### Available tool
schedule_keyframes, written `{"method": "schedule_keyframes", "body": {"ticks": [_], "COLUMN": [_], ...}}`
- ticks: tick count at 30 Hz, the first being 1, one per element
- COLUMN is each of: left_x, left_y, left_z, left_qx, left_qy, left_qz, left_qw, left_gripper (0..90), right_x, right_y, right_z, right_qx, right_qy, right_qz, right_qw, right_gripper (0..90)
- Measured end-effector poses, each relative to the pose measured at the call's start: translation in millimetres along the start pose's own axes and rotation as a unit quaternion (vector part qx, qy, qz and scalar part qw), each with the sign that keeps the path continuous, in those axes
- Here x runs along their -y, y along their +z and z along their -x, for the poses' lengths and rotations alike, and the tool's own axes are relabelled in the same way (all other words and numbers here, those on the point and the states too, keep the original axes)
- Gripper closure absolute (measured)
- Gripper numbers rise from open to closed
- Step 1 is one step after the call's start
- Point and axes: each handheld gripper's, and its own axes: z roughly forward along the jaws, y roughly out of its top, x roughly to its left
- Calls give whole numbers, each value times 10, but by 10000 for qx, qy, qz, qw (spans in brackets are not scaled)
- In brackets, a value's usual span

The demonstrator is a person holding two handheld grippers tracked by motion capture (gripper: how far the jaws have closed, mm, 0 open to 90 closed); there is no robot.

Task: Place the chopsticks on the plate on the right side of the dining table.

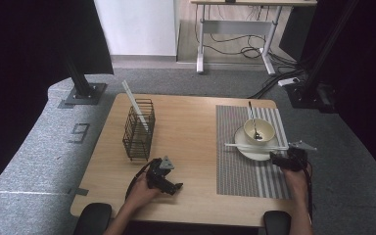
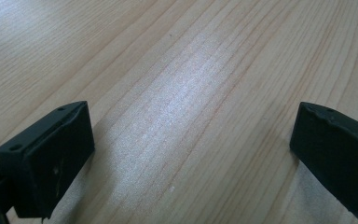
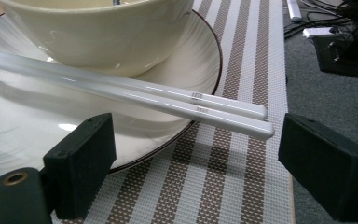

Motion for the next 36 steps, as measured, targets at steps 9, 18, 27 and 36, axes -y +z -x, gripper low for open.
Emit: {"method": "schedule_keyframes", "body": {"ticks": [9, 18, 27, 36], "left_x": [0, 0, 0, 0], "left_y": [0, 0, 0, 0], "left_z": [0, 0, 0, 0], "left_qx": [1, 1, 1, 1], "left_qy": [0, -2, 1, 0], "left_qz": [0, 1, 0, -1], "left_qw": [10000, 10000, 10000, 10000], "left_gripper": [0, 0, 0, 0], "right_x": [-4, -4, -12, -47], "right_y": [11, 23, 6, -51], "right_z": [-18, -28, -38, -42], "right_qx": [-19, -38, -8, -50], "right_qy": [-35, -48, -53, -206], "right_qz": [-11, -5, 55, 36], "right_qw": [10000, 10000, 10000, 9998], "right_gripper": [121, 121, 122, 121]}}
